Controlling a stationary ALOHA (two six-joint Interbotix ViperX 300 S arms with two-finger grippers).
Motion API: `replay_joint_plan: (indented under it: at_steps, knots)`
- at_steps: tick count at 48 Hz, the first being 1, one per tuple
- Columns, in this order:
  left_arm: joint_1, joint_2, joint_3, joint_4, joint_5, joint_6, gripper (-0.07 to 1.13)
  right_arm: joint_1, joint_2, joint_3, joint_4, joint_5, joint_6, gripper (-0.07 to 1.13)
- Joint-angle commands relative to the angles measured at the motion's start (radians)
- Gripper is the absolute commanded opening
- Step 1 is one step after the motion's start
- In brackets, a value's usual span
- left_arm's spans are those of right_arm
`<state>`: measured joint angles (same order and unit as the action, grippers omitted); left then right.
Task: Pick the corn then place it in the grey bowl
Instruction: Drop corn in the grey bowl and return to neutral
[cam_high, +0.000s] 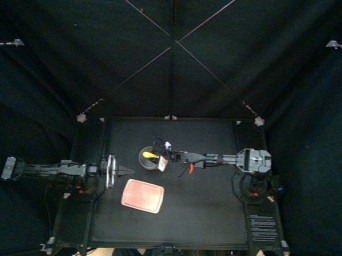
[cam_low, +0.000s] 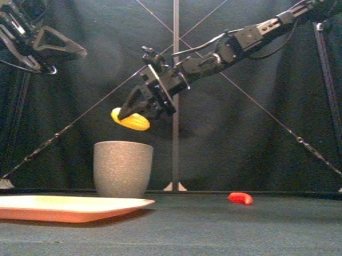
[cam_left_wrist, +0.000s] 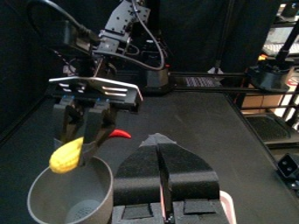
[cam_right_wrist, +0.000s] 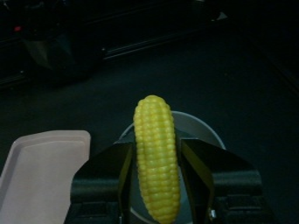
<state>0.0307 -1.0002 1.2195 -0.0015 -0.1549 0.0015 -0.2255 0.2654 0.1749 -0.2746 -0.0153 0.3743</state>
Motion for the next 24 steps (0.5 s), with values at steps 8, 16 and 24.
replay_joint_plan:
  at_steps: [8, 16, 24]
  knots:
    - [0.005, 0.000, -0.015, 0.000, -0.005, 0.002, -0.04, -0.006, -0.023, -0.015, 0.015, -0.005, 0.002, 1.01]
    - [0.009, 0.000, -0.015, 0.000, -0.003, 0.002, -0.04, 0.000, -0.054, -0.009, 0.006, 0.000, -0.003, 1.05]
    - [0.014, -0.005, -0.017, 0.000, -0.005, 0.002, -0.04, -0.006, -0.183, 0.034, -0.038, 0.023, -0.003, 1.04]
